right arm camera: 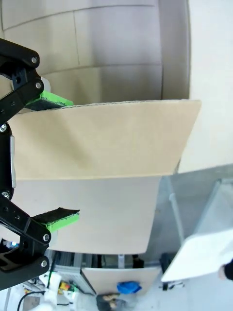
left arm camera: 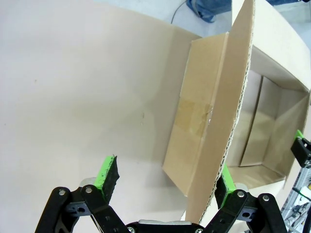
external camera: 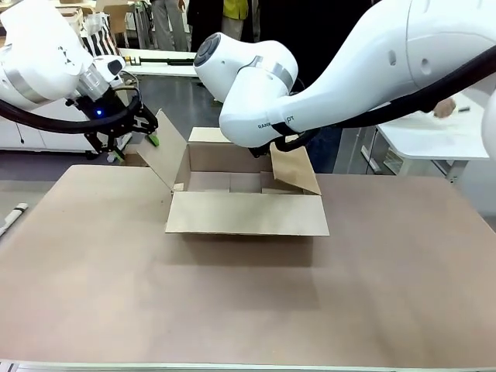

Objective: Pack the gift set into the box.
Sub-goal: Place both hands on the side flaps of the Package Box and spread them outward.

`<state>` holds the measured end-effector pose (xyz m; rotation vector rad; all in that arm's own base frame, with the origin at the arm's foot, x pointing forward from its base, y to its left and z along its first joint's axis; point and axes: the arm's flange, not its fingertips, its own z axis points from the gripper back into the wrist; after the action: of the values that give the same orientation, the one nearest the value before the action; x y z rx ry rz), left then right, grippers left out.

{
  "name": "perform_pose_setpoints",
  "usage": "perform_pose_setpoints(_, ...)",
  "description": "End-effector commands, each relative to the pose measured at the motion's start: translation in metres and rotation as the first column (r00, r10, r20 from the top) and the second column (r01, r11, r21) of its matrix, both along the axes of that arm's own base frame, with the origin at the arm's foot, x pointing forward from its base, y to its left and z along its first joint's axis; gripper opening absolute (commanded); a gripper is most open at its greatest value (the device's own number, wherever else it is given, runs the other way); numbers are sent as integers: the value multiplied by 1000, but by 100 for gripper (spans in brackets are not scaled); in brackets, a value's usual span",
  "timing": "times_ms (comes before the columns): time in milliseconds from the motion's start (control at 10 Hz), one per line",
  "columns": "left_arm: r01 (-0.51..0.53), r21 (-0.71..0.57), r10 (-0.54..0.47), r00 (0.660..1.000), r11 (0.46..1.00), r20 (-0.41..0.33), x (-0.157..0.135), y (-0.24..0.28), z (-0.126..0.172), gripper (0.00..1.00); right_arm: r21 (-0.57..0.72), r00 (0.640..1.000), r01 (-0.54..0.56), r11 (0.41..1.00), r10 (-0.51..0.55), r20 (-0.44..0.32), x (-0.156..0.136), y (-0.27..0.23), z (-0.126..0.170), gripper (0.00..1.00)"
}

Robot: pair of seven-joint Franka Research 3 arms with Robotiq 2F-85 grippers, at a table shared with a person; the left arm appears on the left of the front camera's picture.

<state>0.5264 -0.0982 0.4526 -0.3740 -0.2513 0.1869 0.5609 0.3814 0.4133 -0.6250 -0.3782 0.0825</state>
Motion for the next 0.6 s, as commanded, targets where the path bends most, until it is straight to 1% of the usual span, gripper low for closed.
perform_pose_setpoints(0,-10,15,10,1000,1000,4,-2,1,1,100,-42,999,18,999,-17,28,-1,-18,9,100)
perform_pose_setpoints(200,-10,15,10,1000,1000,4,-2,1,1,100,-45,999,36,998,-35,39,0,-33,22,100)
perform_pose_setpoints(400,-10,15,10,1000,1000,4,-2,1,1,100,-11,999,33,999,-32,28,0,-44,35,100)
perform_pose_setpoints(500,-10,15,10,1000,1000,4,-2,1,1,100,-9,998,52,999,-51,34,1,-52,40,100)
